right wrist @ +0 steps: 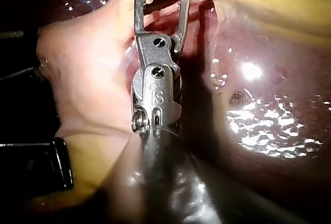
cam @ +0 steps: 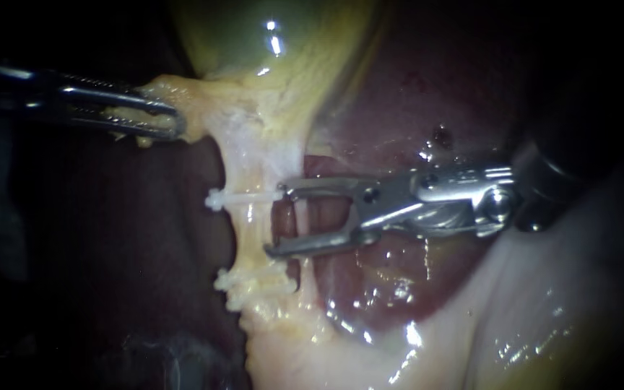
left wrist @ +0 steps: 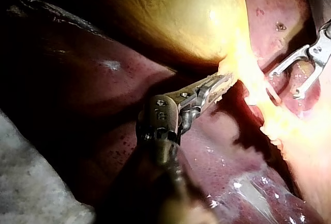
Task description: Going back third clip left tube
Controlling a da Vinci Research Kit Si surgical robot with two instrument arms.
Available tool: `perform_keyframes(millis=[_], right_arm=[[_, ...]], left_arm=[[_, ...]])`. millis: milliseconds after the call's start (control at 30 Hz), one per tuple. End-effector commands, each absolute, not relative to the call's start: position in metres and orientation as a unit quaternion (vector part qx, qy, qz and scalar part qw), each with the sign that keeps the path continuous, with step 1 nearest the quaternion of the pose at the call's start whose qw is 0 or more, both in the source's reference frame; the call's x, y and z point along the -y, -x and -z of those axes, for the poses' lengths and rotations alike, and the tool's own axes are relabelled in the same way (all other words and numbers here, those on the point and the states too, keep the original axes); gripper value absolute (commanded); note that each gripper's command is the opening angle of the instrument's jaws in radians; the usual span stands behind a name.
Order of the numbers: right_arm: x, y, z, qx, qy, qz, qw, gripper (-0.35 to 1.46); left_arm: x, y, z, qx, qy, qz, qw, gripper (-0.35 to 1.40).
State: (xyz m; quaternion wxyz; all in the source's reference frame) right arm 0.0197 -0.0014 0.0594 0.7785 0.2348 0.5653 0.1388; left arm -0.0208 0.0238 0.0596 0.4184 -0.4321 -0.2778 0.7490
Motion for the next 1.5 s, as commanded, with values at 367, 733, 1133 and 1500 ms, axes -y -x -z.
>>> perform_keyframes(millis=[367, 733, 1133, 1500], right_arm=[[0.0004, -0.0142, -0.0562, -0.568, -0.21, -0.116, 0.787, 0.5], [-0.0001, -0.0131, -0.0558, -0.571, -0.202, -0.106, 0.789, 0.5], [0.0, -0.0127, -0.0558, -0.572, -0.199, -0.1, 0.789, 0.5], [0.0, -0.0126, -0.0558, -0.572, -0.198, -0.098, 0.79, 0.5]], left_arm=[[-0.0238, 0.0208, -0.0596, 0.278, 0.432, -0.749, 0.418, -0.35], [-0.0236, 0.0214, -0.0605, 0.275, 0.433, -0.75, 0.418, -0.35], [-0.0236, 0.0245, -0.0642, 0.266, 0.434, -0.752, 0.42, -0.35], [-0.0233, 0.0265, -0.066, 0.263, 0.437, -0.756, 0.411, -0.35]])
